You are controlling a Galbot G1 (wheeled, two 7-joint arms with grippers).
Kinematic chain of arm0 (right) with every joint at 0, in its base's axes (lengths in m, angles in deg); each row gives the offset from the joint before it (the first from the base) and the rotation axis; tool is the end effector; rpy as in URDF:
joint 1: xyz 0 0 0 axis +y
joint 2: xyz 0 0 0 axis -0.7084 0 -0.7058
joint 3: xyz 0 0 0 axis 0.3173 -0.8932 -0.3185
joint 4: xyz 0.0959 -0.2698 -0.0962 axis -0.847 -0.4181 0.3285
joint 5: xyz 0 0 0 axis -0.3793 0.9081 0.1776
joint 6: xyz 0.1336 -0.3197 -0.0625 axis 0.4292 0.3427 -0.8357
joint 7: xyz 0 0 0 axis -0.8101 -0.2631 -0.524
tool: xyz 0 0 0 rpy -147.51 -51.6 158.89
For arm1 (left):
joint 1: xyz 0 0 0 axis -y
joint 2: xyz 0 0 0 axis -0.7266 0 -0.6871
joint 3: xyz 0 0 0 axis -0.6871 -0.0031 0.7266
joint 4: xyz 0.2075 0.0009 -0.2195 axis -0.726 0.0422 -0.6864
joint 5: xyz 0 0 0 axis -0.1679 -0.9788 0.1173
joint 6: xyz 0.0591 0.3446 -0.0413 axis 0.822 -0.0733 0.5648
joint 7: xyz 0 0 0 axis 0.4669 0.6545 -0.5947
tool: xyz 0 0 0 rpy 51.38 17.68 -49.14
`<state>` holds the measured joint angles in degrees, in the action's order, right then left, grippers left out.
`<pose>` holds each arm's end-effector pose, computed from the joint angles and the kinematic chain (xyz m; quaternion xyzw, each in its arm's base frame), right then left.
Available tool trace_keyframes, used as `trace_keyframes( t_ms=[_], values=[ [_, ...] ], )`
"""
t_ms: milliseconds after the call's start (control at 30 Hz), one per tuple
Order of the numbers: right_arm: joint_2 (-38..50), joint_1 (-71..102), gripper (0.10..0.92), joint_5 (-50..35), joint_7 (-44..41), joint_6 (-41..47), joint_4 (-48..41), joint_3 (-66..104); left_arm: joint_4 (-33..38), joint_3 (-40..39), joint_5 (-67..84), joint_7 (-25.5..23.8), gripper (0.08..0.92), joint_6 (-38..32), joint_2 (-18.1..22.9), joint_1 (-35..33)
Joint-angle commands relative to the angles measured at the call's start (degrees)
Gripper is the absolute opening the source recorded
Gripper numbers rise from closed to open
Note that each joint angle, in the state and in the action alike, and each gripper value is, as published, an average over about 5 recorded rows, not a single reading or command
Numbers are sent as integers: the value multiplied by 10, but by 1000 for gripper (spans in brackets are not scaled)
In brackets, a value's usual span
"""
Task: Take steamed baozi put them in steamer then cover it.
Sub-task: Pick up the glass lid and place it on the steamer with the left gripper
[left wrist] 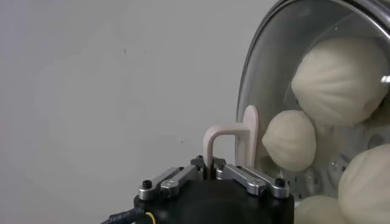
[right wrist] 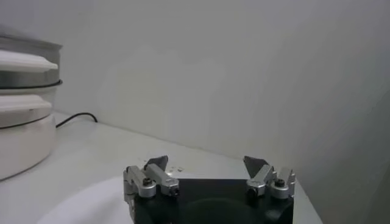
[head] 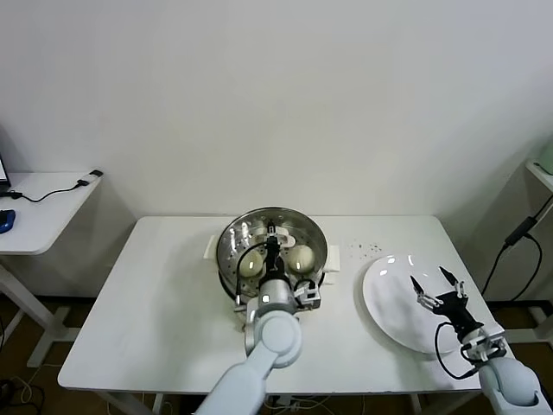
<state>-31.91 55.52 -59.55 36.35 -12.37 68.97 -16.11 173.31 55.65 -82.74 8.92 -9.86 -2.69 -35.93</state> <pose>0.2807 -0.2239 -0.3620 0.0990 -0.9887 0.0929 0.0633 0.3151 -0.1961 -0.2423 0.0240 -0.7062 -0.7063 0.0437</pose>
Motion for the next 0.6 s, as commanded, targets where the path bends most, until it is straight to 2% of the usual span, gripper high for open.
trace_keyframes(
  t_ms=[33,233,333,600],
  values=[
    [0,0,823,0,-2,-1,-1,2,-1,1,0,-14,148,24,-1,-1],
    [2,-1,823,0,-3,0,-2,3,22,0,-1,-36,161,19,-14,0],
    [2,-2,823,0,-4,1,-3,3,46,-6,3,-52,223,23,-27,0],
    [4,-5,823,1,-3,5,-4,3,129,-14,18,-69,456,28,-63,-21]
  ],
)
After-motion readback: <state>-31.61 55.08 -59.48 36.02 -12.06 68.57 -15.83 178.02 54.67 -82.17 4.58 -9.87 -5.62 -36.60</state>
